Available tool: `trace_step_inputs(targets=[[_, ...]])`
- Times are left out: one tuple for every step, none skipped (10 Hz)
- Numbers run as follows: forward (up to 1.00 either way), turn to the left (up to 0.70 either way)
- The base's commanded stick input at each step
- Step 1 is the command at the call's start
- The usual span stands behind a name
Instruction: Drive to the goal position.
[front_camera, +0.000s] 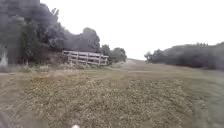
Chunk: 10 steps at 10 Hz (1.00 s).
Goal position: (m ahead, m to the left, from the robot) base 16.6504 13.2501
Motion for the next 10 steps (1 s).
trace_step_inputs(targets=[[0.00, -0.39], [0.00, -0.39], [0.00, -0.39], [0.00, -0.39], [0.00, -0.39], [0.00, -0.39], [0.00, -0.39], [0.00, -0.39], [0.00, -0.39], [0.00, -0.39]])
